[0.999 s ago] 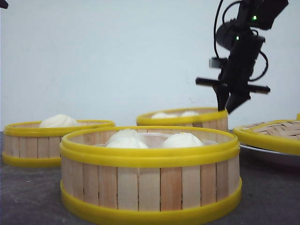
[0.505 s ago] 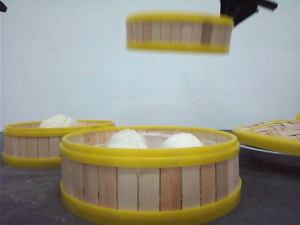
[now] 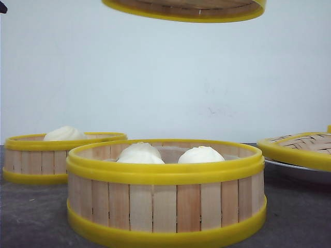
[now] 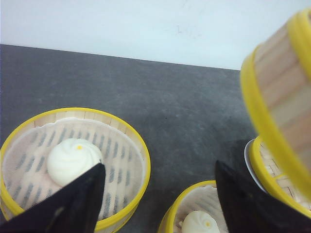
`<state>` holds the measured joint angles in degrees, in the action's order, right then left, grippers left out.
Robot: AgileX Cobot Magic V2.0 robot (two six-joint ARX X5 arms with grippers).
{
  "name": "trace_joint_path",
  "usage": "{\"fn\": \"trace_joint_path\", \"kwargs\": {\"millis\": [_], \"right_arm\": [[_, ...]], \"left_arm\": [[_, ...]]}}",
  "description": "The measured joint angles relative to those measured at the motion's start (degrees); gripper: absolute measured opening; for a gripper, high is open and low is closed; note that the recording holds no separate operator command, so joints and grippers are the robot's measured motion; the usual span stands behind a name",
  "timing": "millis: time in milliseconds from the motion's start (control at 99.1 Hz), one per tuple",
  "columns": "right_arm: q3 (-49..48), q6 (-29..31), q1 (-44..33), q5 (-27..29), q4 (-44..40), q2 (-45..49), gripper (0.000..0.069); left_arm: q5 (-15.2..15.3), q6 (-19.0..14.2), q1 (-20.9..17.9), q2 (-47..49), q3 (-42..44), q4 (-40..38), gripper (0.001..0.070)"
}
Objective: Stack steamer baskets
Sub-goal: 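Lift the gripped basket with the right gripper over the front basket, then lower the basket onto the front basket and open the right gripper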
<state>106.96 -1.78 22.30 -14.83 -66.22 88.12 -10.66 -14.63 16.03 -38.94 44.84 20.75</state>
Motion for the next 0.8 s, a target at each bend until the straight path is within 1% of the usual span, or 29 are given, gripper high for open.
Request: {"fn": "trace_joint_path", "kwargs": {"millis": [111,333,545,696,797], "right_arm": [[-2.7,-0.4,1.7,0.0,0.3,0.0,0.0031],[-11.5,-0.8,4.9,0.2,3.7,0.0,0.0031],[-21.0,-0.8,7.5,1.3,11.4,0.0,0.0031],[-27.1,-0.8,8.0,3.9,15.8,0.0,0.0031],[-30.5,-0.7,8.1,4.3,18.7,0.0,0.0031]], "left_arm": [[0.0,0.0,0.0,0.0,0.0,0.0,0.0435],[0.0,0.0,0.0,0.2,0.0,-0.3,0.0435],[0.0,0.0,0.0,0.3,0.0,-0.4,0.0435],[0.0,0.0,0.0,0.3,0.0,-0.4,0.0435],[0.0,0.0,0.0,0.3,0.0,-0.4,0.0435]]}}
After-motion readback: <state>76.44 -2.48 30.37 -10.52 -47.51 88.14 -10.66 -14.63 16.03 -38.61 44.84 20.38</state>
